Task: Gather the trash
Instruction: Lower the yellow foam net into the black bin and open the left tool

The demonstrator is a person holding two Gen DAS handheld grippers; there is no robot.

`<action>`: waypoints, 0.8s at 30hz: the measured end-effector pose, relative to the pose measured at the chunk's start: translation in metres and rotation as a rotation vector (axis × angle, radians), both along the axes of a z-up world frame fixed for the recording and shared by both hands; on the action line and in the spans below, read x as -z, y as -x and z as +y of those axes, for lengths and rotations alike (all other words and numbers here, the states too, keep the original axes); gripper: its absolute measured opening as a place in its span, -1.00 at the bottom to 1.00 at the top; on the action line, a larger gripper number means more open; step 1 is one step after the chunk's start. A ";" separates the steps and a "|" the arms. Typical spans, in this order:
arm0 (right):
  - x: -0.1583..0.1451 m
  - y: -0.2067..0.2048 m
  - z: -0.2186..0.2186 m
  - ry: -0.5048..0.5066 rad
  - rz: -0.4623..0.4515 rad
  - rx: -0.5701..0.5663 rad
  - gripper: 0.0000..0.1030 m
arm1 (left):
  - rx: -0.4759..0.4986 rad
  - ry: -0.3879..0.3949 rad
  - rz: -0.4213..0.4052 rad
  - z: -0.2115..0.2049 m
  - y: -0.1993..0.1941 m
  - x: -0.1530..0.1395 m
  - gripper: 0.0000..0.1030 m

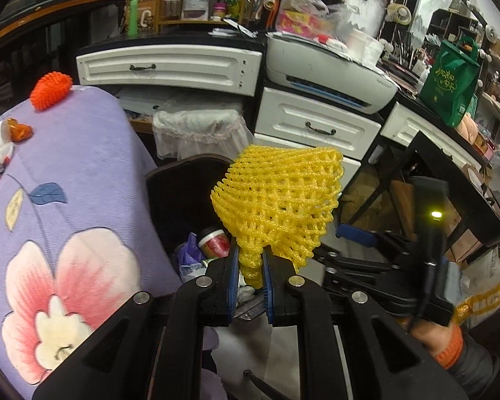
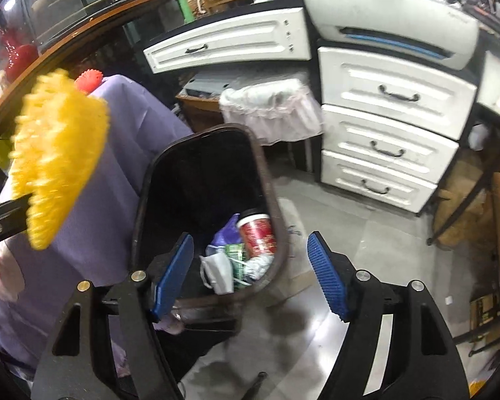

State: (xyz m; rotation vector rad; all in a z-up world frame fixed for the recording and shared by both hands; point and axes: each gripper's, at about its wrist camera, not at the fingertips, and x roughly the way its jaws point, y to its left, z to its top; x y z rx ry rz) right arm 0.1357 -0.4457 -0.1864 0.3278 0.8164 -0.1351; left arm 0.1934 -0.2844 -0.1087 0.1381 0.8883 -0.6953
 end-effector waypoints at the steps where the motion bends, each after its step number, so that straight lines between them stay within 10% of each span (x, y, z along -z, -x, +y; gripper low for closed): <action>1: -0.002 0.005 -0.002 0.007 -0.004 0.007 0.38 | 0.004 0.003 0.014 -0.003 -0.001 0.002 -0.75; 24: -0.019 0.047 -0.043 0.030 -0.045 0.128 0.45 | -0.014 -0.094 0.092 -0.053 -0.026 0.054 -0.72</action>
